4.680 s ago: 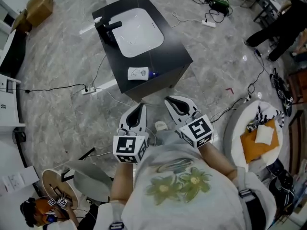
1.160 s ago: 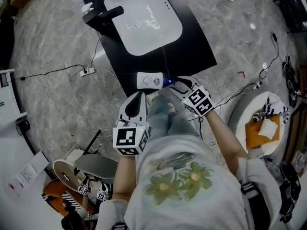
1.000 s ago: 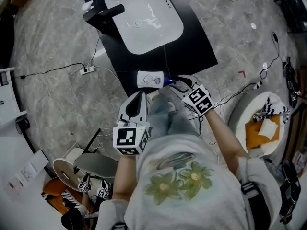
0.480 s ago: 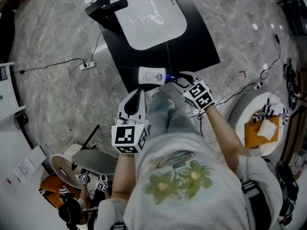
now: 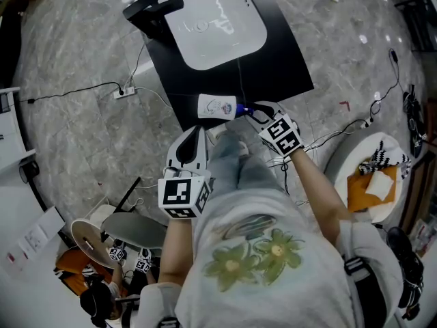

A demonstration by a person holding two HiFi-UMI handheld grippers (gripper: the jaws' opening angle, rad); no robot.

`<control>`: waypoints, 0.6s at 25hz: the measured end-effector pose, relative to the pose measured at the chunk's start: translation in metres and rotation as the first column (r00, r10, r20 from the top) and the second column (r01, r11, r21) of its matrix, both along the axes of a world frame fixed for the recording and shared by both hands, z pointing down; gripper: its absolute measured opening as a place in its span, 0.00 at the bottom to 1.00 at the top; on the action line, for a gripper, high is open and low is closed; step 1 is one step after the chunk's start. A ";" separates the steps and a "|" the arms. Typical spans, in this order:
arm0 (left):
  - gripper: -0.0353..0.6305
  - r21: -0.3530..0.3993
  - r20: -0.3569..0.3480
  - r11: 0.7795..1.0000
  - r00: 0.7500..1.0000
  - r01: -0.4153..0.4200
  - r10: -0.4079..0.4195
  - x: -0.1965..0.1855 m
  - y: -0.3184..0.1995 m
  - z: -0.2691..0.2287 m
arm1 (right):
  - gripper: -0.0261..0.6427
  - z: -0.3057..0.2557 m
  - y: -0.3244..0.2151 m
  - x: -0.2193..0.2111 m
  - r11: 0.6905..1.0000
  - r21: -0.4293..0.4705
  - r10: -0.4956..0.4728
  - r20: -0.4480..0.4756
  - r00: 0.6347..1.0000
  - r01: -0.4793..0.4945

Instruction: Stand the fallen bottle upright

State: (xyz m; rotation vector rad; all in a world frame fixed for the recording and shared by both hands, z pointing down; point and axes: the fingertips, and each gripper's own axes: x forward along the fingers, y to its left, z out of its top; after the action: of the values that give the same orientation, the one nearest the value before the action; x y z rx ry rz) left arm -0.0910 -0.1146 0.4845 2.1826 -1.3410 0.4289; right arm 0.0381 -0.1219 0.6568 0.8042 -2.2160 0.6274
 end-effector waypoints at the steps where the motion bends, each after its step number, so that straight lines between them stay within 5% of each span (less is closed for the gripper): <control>1: 0.08 0.000 0.000 1.000 1.000 0.001 -0.001 -0.001 0.001 0.000 | 0.28 -0.001 0.000 0.000 1.000 0.003 0.000 -0.003 1.000 0.001; 15: 0.08 0.009 -0.003 1.000 1.000 0.007 -0.007 -0.008 0.003 0.001 | 0.26 -0.011 -0.007 0.003 0.998 0.040 0.058 -0.027 0.998 -0.057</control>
State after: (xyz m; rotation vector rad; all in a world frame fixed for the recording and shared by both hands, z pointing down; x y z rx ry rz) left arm -0.0987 -0.1114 0.4851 2.1844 -1.3505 0.4180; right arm 0.0411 -0.1290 0.6455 0.8941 -2.1927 0.5980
